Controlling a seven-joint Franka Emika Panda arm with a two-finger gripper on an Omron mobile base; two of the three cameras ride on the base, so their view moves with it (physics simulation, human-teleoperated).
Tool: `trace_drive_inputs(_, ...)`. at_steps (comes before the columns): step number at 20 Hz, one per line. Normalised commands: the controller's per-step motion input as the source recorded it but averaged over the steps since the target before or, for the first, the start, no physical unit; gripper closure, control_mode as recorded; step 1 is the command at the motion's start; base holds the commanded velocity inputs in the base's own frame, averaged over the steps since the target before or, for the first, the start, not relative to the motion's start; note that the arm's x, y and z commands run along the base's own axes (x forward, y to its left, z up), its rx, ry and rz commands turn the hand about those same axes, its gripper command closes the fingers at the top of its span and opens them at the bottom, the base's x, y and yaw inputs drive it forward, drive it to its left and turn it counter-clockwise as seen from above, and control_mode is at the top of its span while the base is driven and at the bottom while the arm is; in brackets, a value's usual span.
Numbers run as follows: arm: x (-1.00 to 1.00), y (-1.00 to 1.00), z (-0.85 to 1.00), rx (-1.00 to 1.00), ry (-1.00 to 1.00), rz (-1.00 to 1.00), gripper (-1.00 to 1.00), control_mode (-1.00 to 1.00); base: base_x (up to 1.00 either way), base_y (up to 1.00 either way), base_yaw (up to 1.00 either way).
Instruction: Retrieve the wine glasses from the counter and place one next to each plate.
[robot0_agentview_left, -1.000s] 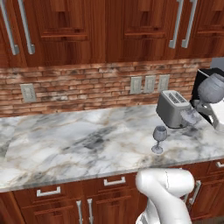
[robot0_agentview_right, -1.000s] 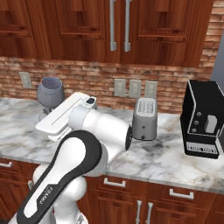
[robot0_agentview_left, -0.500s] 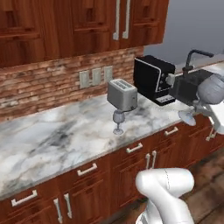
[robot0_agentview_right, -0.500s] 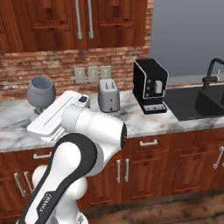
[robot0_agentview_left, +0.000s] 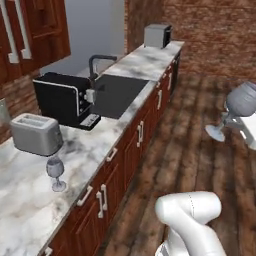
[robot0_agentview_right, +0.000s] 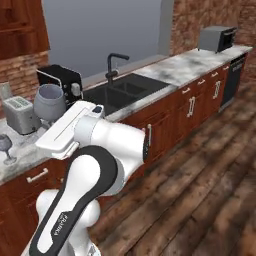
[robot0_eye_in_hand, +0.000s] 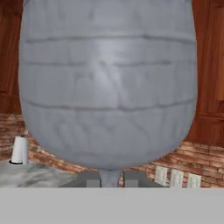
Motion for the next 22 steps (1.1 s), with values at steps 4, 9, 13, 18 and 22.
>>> trace_drive_inputs(4, 0.0, 0.0, 0.0, 0.0, 0.0, 0.0, 1.0, 1.0, 0.0, 0.0, -1.0)
trace_drive_inputs(9, 0.0, 0.0, 0.0, 0.0, 0.0, 0.0, 1.0, 1.0, 0.0, 0.0, -1.0)
trace_drive_inputs(13, 0.0, 0.0, 0.0, 0.0, 0.0, 0.0, 1.0, 1.0, 0.0, -0.04, -0.98)
trace_drive_inputs(18, 0.0, 0.0, 0.0, 0.0, 0.0, 0.0, 1.0, 1.0, 0.25, -0.75, -0.45)
trace_drive_inputs(22, 0.0, 0.0, 0.0, 0.0, 0.0, 0.0, 1.0, 1.0, 0.49, -1.0, 0.0)
